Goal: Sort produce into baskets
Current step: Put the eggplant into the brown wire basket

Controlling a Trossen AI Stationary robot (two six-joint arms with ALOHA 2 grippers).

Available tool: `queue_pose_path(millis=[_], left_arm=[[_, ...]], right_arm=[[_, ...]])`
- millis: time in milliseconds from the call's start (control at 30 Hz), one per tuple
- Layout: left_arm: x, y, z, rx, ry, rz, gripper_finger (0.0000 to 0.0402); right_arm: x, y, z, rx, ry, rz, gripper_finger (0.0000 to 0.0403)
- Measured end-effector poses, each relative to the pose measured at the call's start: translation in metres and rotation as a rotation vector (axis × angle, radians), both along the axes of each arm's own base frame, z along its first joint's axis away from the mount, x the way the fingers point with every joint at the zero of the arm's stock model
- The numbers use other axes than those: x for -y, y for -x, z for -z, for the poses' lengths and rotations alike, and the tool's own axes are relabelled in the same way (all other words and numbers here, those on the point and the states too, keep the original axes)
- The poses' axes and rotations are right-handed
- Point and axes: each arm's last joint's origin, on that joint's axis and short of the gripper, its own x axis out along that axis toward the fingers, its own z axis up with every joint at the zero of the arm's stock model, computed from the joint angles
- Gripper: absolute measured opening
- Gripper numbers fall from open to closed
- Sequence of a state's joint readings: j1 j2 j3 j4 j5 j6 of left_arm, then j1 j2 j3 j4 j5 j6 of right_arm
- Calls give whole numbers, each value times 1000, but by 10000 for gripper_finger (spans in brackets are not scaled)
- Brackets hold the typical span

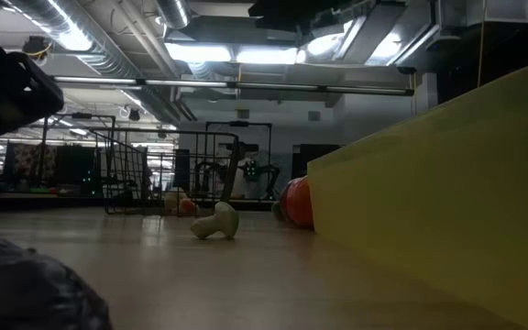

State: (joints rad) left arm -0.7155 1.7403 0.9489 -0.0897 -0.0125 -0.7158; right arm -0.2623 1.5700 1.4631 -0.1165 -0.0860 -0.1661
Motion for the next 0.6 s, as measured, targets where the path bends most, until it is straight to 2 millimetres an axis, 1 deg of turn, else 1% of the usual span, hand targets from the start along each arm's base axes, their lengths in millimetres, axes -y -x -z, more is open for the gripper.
queue_pose_path(millis=[300,533,600], left_arm=[[8,-5,18,28,-20,54,263],[8,-6,31,1,-54,66,261],[8,-7,34,5,-68,83,254]], right_arm=[[0,0,2,-15,-4,0,234],[0,0,2,-20,-5,-1,234],[0,0,2,-20,-6,-2,234]])
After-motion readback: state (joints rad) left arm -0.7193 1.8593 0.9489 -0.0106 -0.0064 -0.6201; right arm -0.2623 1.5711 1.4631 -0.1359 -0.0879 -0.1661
